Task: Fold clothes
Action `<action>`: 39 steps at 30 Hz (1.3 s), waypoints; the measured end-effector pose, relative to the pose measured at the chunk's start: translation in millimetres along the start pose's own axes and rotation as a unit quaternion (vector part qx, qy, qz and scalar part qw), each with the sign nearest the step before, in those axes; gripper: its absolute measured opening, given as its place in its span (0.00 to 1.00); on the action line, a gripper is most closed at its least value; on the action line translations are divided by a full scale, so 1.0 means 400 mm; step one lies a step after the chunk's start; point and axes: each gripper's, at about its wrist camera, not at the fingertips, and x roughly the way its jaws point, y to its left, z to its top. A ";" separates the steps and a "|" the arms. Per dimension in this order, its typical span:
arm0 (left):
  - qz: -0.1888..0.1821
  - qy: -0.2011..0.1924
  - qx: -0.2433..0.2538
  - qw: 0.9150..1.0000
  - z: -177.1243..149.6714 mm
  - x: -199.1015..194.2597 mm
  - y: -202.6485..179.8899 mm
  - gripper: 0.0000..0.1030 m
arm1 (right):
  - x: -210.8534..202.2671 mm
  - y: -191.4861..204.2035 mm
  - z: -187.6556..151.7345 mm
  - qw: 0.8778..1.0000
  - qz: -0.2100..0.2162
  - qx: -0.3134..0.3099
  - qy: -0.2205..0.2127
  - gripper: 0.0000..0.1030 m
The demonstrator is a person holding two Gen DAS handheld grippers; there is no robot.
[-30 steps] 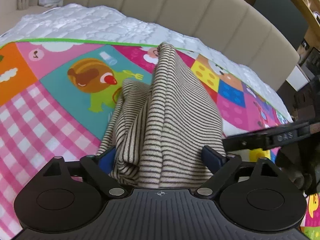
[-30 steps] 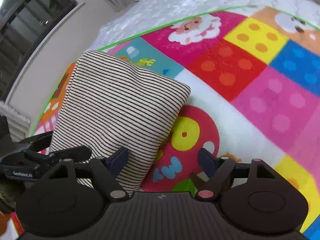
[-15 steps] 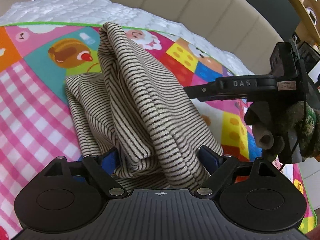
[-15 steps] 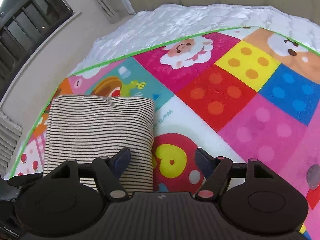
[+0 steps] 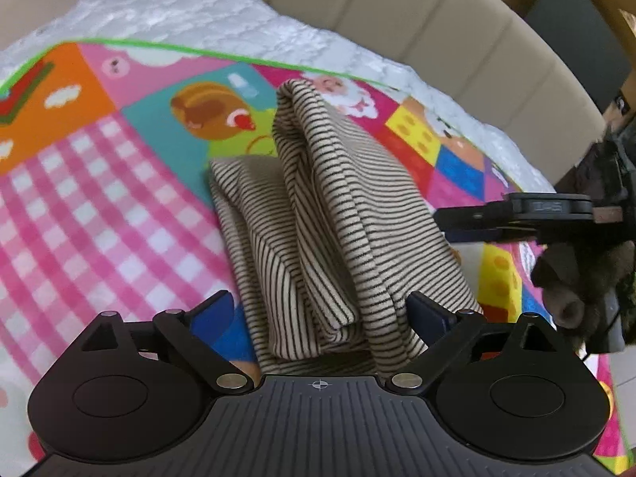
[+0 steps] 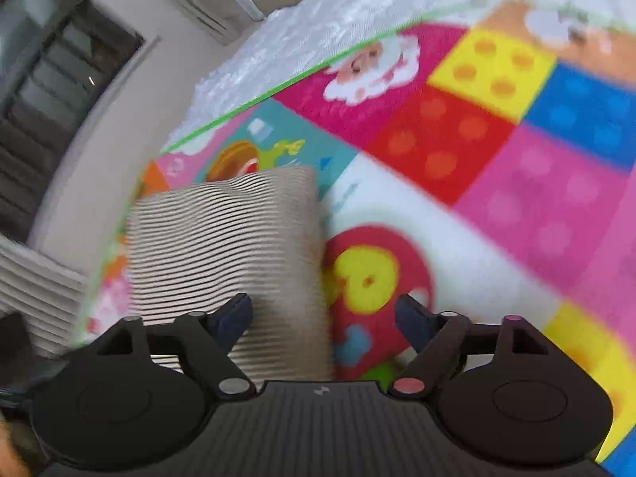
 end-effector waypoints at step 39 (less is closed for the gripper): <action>0.004 -0.039 -0.093 0.995 0.002 -0.017 0.104 0.90 | 0.022 0.277 -0.098 0.940 -0.070 -0.327 -0.065 0.72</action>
